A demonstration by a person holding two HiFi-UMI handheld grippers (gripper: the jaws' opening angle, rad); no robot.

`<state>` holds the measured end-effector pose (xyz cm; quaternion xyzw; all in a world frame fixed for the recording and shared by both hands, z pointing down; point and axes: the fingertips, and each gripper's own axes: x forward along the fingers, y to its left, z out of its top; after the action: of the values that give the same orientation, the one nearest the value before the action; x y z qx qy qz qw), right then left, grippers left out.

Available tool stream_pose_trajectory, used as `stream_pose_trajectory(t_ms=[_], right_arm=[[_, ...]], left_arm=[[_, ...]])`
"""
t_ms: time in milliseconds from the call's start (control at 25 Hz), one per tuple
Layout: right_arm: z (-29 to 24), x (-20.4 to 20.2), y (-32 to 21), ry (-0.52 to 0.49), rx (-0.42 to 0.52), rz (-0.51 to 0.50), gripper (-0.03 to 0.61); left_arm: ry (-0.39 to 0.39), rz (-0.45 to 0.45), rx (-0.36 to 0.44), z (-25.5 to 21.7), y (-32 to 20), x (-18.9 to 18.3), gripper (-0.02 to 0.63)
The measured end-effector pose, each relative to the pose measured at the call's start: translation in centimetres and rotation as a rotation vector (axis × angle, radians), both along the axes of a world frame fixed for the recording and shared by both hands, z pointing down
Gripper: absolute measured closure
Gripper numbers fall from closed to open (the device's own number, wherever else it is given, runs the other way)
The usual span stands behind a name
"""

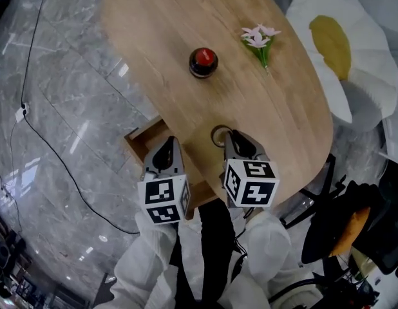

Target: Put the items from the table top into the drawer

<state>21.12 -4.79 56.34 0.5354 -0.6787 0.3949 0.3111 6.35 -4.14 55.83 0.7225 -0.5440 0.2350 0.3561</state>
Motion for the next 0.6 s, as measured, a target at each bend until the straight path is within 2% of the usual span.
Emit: stream_pose_trajectory(t_ms=[280,480,600], right_arm=[[-1.1,-7.2,1.1,-0.008,0.018,-0.046,0.476],[-0.6,-12.4,3.5,-0.022,-0.005,-0.088,0.476],[-0.1,-14.3,4.3,-0.011,-0.015,-0.105,0.476]], left_arm=[[-0.012,-0.101,-0.007,-0.3,4.1,-7.4,0.620],[-0.002,-0.198,-0.043,0.8,7.2,-12.8,0.620],[0.007,-0.206,-0.041,1.0,8.0,-14.6,0.620]])
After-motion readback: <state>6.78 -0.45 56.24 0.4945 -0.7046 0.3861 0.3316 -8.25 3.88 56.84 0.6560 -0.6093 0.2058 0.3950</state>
